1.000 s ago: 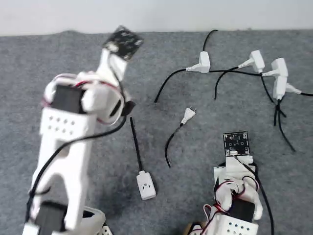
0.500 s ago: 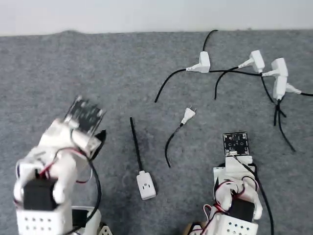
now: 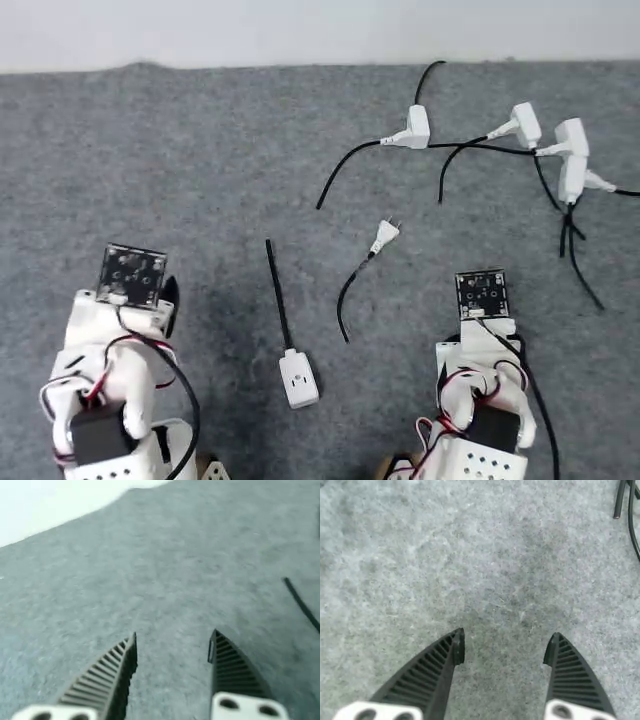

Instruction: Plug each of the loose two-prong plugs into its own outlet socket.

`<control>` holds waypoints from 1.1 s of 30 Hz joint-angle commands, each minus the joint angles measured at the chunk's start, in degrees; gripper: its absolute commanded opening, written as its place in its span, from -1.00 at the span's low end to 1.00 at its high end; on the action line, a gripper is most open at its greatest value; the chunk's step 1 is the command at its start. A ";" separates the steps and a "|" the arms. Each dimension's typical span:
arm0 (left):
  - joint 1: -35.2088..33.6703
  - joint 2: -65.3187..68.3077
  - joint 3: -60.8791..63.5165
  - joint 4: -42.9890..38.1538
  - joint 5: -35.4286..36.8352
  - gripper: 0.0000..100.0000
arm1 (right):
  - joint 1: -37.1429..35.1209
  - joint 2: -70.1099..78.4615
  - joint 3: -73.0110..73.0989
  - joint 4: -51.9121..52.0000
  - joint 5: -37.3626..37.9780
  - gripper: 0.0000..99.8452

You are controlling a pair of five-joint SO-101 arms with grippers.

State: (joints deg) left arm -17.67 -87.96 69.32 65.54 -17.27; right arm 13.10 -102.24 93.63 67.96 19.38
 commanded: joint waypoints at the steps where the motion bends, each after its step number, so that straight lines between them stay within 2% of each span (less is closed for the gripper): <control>1: -4.31 -8.26 3.21 -3.34 2.55 -0.54 | -0.48 -0.13 -0.44 -0.04 0.53 -0.48; 5: -6.51 -17.14 7.16 -3.96 4.22 -0.54 | -0.48 -0.13 -0.35 -0.04 0.44 -0.48; 14: -16.88 -16.00 14.73 -15.82 11.25 -0.54 | -0.48 -0.13 -0.26 -0.13 0.44 -0.48; 17: -16.62 -16.00 17.19 -17.67 11.96 -0.54 | -0.40 0.04 -0.97 -1.27 0.70 -0.48; 20: -14.24 -15.91 18.24 -17.58 11.87 -0.54 | -3.47 0.57 -5.19 3.03 4.13 -0.48; 28: -12.48 -15.91 19.12 -17.85 11.60 -0.54 | -10.15 1.71 -16.97 2.51 -1.14 -0.48; 33: -12.48 -15.91 19.12 -17.85 11.60 -0.54 | -14.99 15.69 -27.16 1.80 -1.58 -0.48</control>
State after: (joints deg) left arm -30.59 -103.25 88.75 49.54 -6.11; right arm 1.49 -97.49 76.57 70.42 18.77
